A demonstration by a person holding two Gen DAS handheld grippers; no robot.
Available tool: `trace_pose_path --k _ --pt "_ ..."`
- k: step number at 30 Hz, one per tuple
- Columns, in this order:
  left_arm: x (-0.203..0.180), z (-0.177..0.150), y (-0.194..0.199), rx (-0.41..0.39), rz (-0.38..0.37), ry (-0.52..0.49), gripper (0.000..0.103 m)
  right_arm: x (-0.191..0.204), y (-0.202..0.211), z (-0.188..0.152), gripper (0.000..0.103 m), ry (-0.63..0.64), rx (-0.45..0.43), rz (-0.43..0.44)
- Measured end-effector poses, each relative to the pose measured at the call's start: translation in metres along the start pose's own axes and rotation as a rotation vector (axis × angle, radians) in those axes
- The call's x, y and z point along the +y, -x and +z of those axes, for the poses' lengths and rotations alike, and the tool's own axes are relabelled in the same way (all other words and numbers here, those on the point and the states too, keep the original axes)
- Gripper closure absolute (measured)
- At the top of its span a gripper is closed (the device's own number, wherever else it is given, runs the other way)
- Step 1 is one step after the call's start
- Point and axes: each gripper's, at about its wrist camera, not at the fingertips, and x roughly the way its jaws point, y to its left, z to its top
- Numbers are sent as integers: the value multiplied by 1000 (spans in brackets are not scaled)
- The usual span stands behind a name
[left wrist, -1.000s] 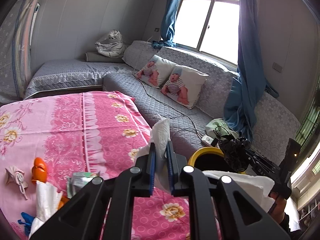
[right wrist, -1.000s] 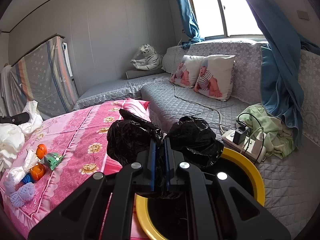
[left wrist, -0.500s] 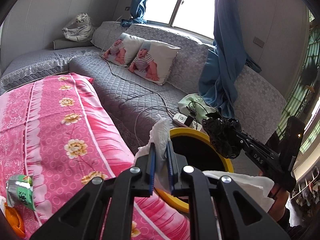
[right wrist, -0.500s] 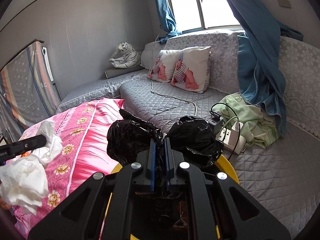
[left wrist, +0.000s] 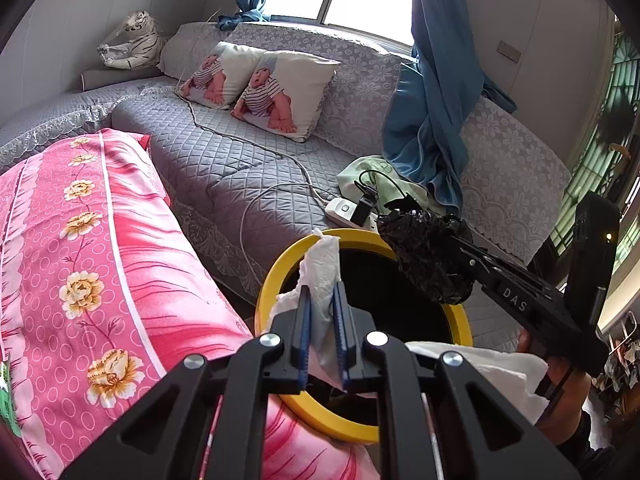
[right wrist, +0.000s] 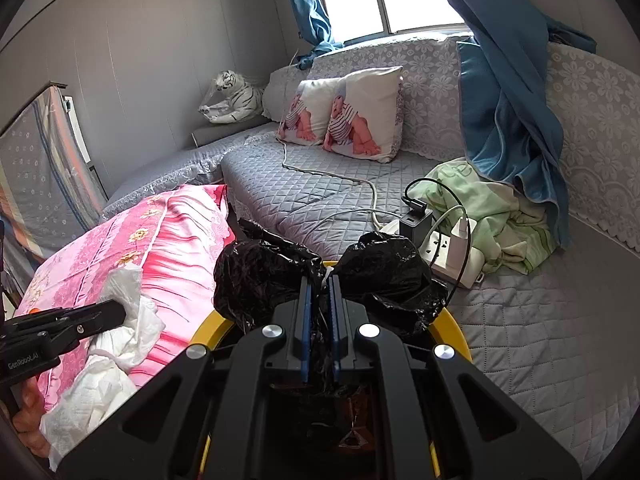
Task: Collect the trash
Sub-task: 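Carry the black bag in the right tool while the left tool carries the tissue over the bin, then open the right tool over the bin while the left tool releases the tissue into it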
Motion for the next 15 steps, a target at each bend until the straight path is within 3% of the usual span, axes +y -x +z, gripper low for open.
trace_pose_path --k 15 --pt "-14 0 -27 43 4 -21 93 -14 -17 -3 95 -61 59 -20"
